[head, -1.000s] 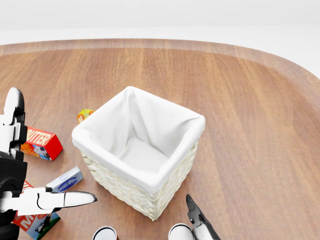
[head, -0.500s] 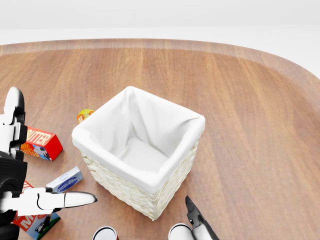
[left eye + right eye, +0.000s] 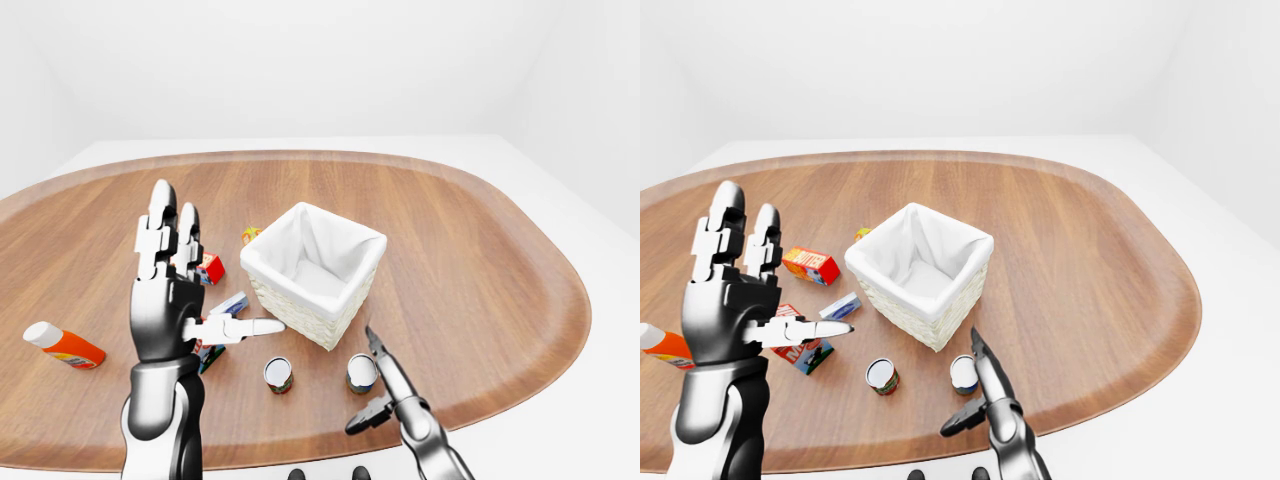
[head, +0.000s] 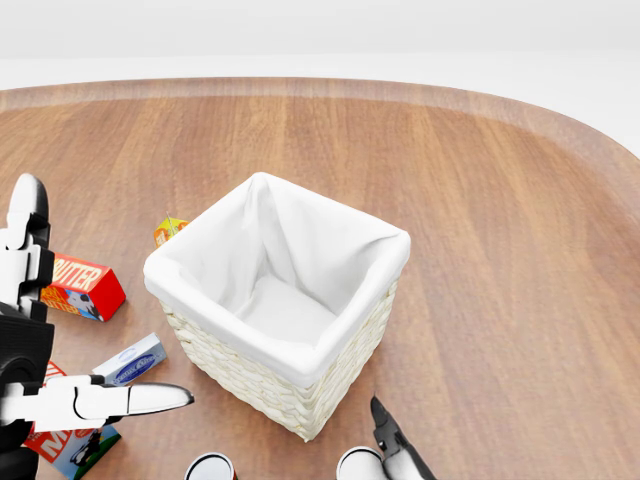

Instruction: Pick up the alphabet soup, and put it in the basket.

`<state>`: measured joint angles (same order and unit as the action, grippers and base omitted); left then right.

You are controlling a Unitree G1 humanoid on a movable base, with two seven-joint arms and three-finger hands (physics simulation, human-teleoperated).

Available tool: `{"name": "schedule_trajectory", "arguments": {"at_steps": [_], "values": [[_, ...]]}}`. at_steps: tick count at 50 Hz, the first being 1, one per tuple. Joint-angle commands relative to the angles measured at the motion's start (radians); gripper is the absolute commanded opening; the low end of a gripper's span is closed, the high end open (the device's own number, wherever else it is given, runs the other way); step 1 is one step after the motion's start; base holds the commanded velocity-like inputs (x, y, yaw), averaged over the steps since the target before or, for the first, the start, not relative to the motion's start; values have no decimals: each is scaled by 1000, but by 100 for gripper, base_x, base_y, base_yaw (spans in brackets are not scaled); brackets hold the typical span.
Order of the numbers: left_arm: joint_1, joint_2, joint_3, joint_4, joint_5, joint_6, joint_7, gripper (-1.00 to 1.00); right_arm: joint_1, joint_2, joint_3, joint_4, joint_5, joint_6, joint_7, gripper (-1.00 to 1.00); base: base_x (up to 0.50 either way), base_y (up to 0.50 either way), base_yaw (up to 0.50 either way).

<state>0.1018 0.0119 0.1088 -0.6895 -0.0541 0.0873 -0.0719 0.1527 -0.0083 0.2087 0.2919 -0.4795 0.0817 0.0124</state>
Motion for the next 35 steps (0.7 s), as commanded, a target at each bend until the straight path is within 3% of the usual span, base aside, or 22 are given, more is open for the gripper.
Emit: {"name": "schedule_trajectory", "arguments": {"at_steps": [1,8,9,10,11,12,13,14,15,35], "values": [[0,0,1,0,0,0,0,100,-4,1,-2,12,-7,-1,-3,100,0,0,0],[-1,0,0,0,2,0,0,100,-6,1,-3,19,-11,-1,-7,100,0,0,0],[-1,0,0,1,1,0,-1,100,-6,1,-4,20,-11,-1,-8,55,0,0,0],[-1,0,-1,3,2,0,-1,100,-4,1,-3,16,-13,1,-8,49,0,0,0],[-1,0,-1,1,2,0,-1,100,-3,1,-4,16,-13,2,-9,20,0,0,0],[-1,0,-1,2,2,0,-1,100,-2,1,-4,15,-14,2,-10,-34,0,0,0],[-1,0,-1,4,2,0,-1,100,-2,1,-3,13,-14,4,-9,-54,0,0,0],[-1,0,-1,6,2,0,-1,100,-2,1,-4,13,-14,4,-9,-60,0,0,0],[-1,0,-1,6,2,0,-2,100,-6,1,-5,21,-15,2,-13,-100,0,0,0],[4,-1,0,3,1,0,-4,100,2,3,-2,5,-17,6,-14,-100,0,0,0]]}}
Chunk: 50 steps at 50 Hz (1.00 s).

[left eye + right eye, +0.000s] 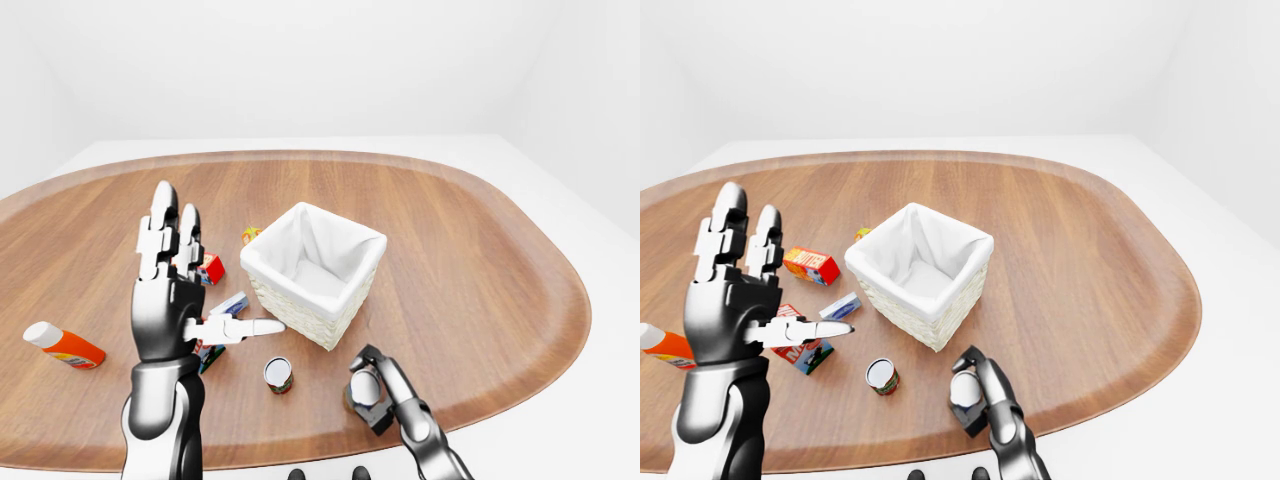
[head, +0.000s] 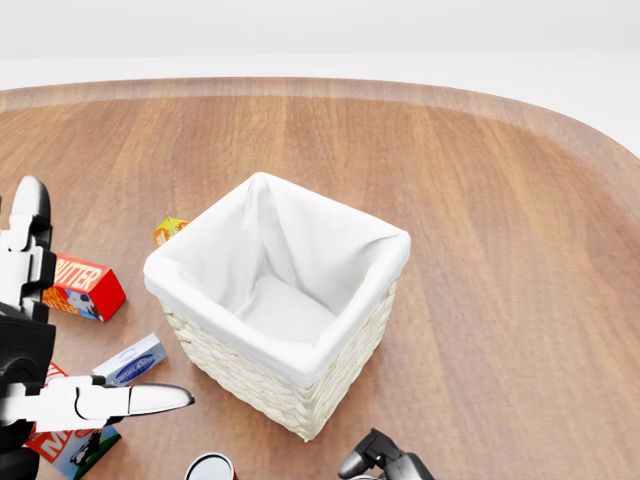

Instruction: Pick up the alphabet soup, and put it in the basket.

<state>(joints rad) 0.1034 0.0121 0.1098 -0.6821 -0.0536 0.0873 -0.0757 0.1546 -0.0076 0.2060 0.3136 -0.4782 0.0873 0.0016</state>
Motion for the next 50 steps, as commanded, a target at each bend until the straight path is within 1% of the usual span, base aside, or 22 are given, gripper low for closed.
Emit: {"name": "schedule_trajectory", "arguments": {"at_steps": [1,9,18,26,36,50], "values": [[3,-1,-2,-6,1,0,1,100,0,1,1,-17,-20,0,-4,-100,0,0,0],[1,-1,0,-12,-1,0,2,100,10,-3,3,-54,-21,0,1,-100,0,0,0],[0,-1,-1,-15,0,0,3,100,46,-12,9,-181,-12,0,30,-100,0,0,0],[-1,0,1,3,2,0,1,100,62,-23,-3,-270,2,0,52,-100,0,0,0],[1,0,1,-4,2,0,1,100,77,-30,-28,-394,31,0,82,-100,0,0,0],[1,-1,-3,4,5,0,0,100,44,-15,-86,-476,110,0,64,-100,0,0,0]]}}
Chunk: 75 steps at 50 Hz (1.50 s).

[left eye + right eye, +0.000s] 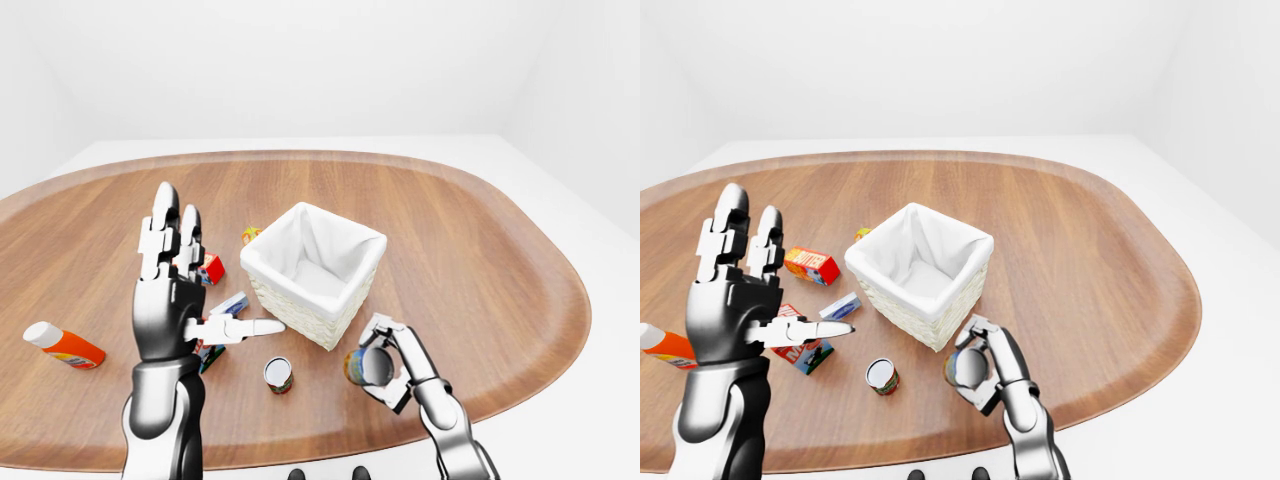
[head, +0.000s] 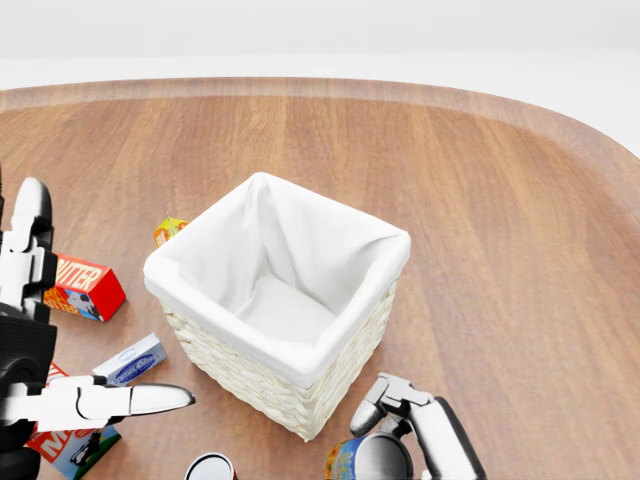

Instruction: Pick up the alphabet soup, and put it in the basket.

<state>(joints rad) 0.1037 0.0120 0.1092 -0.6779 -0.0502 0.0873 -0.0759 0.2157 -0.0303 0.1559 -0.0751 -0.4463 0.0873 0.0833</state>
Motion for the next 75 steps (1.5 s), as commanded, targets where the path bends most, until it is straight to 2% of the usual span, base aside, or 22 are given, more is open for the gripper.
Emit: {"name": "schedule_trajectory", "arguments": {"at_steps": [1,16,38,75], "values": [[0,-1,-3,-3,2,0,1,100,-19,7,-38,-89,81,0,-19,-100,0,0,0],[-1,-1,-6,-12,3,0,4,100,-29,9,-60,-123,102,0,-29,-100,0,0,0],[2,-1,-8,4,8,0,2,100,19,3,-62,-386,107,0,16,-100,0,0,0],[3,-2,-13,-6,11,0,4,100,41,-5,-10,-698,109,0,14,-100,0,0,0]]}}
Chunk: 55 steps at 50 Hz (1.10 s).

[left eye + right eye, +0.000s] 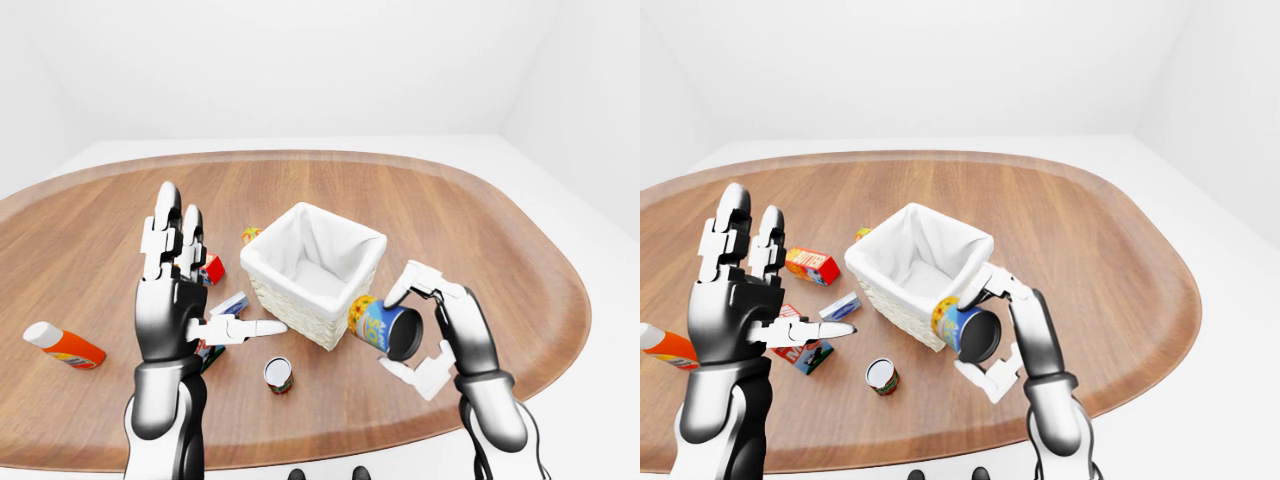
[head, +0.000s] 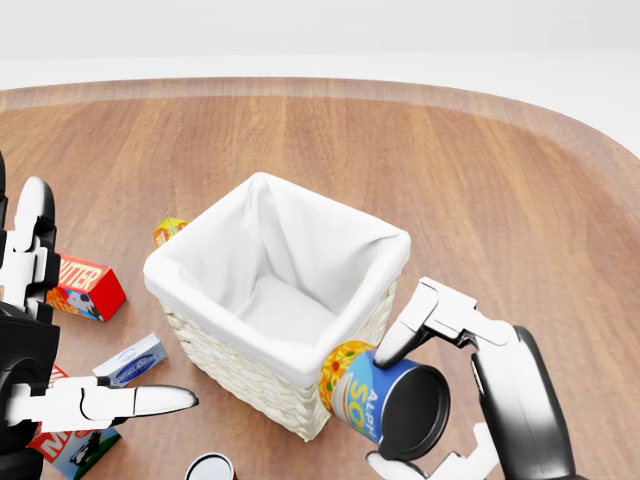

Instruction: Pick up the alphabet soup, and put it in the basket.

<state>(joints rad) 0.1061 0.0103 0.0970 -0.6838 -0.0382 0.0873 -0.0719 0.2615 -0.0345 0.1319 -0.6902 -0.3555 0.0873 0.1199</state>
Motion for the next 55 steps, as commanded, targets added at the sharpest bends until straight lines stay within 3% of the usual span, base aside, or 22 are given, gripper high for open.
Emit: {"name": "schedule_trajectory", "arguments": {"at_steps": [1,22,55], "values": [[0,0,-1,-1,0,0,1,100,-6,-1,14,-84,18,0,-24,-100,0,0,0],[2,0,-1,-6,1,0,0,100,-80,11,28,-103,-1,0,-86,-100,0,0,0],[-3,0,-5,9,6,0,1,100,-418,44,-10,127,-150,0,5,-100,0,0,0]]}}
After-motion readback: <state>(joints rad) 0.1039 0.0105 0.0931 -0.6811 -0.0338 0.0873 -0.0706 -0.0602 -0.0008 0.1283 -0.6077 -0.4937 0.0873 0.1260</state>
